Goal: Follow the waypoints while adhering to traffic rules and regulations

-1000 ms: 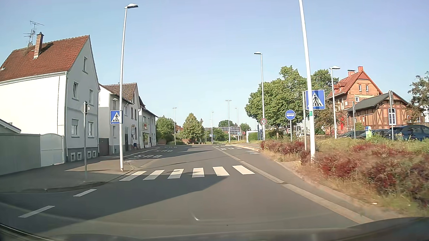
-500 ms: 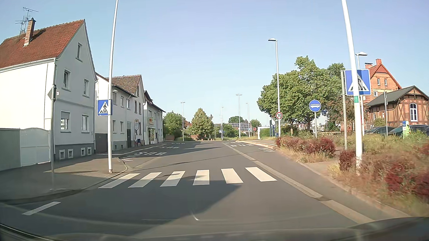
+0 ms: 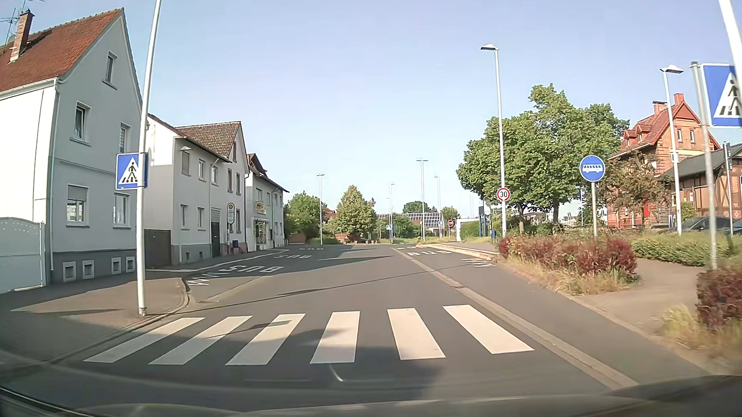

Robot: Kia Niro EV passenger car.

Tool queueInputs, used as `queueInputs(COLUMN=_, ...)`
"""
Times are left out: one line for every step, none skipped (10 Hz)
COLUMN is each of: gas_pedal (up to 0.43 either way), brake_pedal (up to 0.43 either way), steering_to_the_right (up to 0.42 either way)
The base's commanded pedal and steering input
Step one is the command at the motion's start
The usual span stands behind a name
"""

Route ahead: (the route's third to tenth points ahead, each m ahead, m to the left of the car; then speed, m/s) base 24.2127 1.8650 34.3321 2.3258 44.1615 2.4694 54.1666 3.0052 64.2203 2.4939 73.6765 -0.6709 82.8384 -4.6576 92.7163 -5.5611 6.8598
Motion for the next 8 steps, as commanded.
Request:
queueInputs(gas_pedal=0.150, brake_pedal=0.030, steering_to_the_right=-0.015)
queueInputs(gas_pedal=0.150, brake_pedal=0.030, steering_to_the_right=-0.014)
queueInputs(gas_pedal=0.150, brake_pedal=0.030, steering_to_the_right=-0.014)
queueInputs(gas_pedal=0.150, brake_pedal=0.030, steering_to_the_right=-0.013)
queueInputs(gas_pedal=0.150, brake_pedal=0.030, steering_to_the_right=-0.013)
queueInputs(gas_pedal=0.150, brake_pedal=0.030, steering_to_the_right=-0.013)
queueInputs(gas_pedal=0.150, brake_pedal=0.030, steering_to_the_right=-0.011)
queueInputs(gas_pedal=0.150, brake_pedal=0.030, steering_to_the_right=-0.010)
